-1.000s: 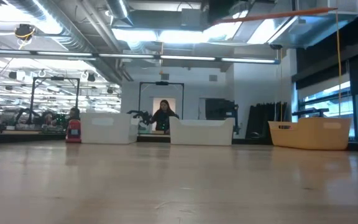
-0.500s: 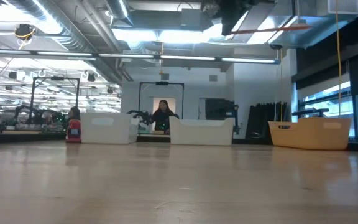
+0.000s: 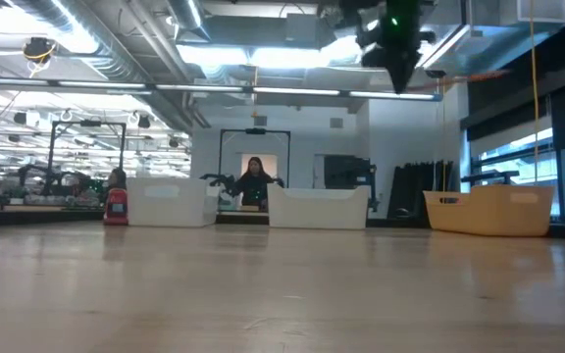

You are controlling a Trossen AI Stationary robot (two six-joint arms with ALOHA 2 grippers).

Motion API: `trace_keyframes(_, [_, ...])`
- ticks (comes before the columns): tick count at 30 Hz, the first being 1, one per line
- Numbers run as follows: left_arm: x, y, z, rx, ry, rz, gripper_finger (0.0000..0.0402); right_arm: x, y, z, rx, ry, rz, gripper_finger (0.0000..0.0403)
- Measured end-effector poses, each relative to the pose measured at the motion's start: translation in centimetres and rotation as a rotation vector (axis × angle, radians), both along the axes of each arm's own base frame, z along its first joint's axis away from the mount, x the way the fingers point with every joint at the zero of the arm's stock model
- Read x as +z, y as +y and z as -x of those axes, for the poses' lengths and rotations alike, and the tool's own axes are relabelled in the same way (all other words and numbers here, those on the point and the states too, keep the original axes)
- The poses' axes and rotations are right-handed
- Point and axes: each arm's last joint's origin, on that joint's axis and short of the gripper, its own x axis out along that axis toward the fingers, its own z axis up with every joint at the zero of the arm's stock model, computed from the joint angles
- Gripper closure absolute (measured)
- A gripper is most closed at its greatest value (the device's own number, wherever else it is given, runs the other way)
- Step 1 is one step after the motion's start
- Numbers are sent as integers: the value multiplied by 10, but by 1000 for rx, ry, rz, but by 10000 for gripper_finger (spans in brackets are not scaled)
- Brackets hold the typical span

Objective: Sort crayons/erasers/pens/pencils in bins
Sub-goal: Put the yellow pencil into the yellow bin

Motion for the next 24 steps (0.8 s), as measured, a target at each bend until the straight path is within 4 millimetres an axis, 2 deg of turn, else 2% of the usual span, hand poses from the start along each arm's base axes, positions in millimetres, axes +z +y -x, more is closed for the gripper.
trace_keyframes(4, [0, 9, -3, -13, 33, -37, 282, -19, -24, 20, -74, -7, -2, 361])
trace_keyframes(12, [1, 27, -11, -33, 38, 6, 282, -55, -62, 36, -48, -131, 40, 361])
trace_keyframes(17, [1, 33, -13, -28, 42, 24, 282, -79, -73, 50, -70, -135, 81, 361])
trace_keyframes(24, [1, 38, -14, -11, 43, 24, 282, -116, -78, 73, -129, -175, 126, 361])
